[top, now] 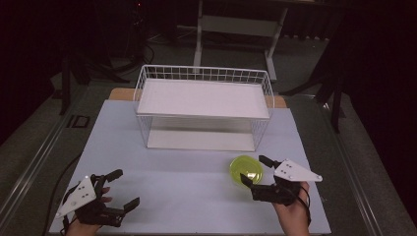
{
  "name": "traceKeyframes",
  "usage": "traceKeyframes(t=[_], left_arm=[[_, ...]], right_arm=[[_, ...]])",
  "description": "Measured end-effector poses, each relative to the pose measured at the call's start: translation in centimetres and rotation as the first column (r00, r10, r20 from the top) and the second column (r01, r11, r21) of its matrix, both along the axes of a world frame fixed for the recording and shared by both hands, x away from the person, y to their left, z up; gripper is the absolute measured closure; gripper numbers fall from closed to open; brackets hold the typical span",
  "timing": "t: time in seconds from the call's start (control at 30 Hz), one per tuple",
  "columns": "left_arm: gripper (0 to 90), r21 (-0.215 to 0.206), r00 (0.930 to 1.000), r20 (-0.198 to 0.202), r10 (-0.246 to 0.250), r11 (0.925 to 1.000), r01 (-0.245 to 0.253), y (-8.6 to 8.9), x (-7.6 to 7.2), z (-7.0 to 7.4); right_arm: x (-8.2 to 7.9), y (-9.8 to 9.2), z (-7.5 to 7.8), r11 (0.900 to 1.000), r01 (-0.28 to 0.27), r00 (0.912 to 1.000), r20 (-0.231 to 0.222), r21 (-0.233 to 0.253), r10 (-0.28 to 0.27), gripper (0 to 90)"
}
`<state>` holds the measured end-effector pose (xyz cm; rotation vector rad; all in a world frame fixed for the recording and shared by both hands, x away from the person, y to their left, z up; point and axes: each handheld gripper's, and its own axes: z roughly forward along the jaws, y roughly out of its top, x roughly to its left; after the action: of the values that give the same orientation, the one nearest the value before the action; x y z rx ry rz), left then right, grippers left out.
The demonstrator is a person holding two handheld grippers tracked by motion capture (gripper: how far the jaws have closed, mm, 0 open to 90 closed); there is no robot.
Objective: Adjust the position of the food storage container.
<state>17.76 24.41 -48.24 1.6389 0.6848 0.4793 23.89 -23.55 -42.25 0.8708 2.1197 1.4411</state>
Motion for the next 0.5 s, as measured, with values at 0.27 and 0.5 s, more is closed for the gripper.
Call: traceKeyframes(t=[0.27, 0.5], left_arm=[[0.5, -0.001, 1.0000, -0.003, -0.002, 1.0000, 0.002, -0.1, 0.0, -0.1], [0.5, -0.003, 1.0000, -0.004, -0.001, 1.0000, 0.001, 0.0, 0.0, -0.1]], right_arm=[[3.0, -1.2, -0.2, 0.996, 0.086, 0.9962, -0.014, 0.015, -0.086, 14.4], [5.4, -2.7, -1.1, 0.986, 0.167, 0.9857, -0.016, -0.012, -0.168, 18.3]])
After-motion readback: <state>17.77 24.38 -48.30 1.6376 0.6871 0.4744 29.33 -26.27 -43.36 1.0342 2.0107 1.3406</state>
